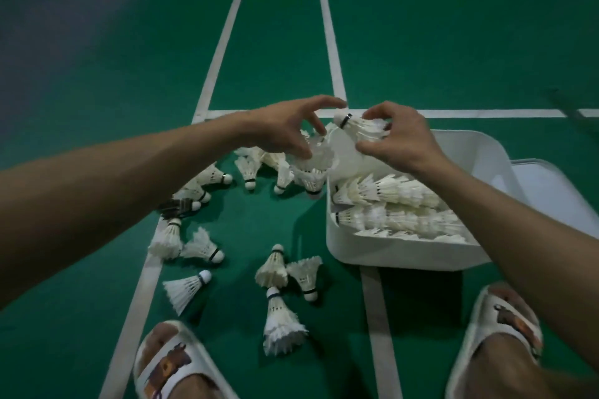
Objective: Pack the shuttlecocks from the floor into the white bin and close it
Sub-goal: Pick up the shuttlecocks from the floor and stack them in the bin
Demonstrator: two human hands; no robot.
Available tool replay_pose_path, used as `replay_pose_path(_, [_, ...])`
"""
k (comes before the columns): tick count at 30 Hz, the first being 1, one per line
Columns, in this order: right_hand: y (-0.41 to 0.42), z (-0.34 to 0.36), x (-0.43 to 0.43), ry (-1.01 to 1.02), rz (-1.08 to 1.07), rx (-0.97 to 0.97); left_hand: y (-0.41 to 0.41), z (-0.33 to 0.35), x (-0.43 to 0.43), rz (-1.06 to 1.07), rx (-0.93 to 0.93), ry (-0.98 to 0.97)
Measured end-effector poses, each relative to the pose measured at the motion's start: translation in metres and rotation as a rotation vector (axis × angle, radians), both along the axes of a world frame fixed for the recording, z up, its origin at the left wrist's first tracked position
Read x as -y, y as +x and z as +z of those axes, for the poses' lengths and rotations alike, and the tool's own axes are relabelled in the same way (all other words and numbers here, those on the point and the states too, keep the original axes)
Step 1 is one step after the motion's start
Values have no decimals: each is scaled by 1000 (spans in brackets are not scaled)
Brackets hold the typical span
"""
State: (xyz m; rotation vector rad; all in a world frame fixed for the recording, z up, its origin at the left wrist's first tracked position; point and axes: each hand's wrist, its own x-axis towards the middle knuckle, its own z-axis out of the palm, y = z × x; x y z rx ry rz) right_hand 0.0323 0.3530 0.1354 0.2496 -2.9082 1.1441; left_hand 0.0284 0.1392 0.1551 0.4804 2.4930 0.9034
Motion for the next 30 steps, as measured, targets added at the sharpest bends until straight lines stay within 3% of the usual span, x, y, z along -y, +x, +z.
replay_pose_path(8, [-21, -27, -124, 290, -133, 112, -29, -14, -97, -155, 122, -20])
replay_pose_path(11, [-20, -39, -149, 327, -149, 148, -39, -33, -129, -240, 212, -142])
replay_pose_path(16, [-21, -58, -173, 351, -179, 208, -55, -58, -175, -403, 392, -290])
replay_pose_path(30, [-19, -99, -185, 411, -231, 191, -87, -108, -232, -487, 501, -491])
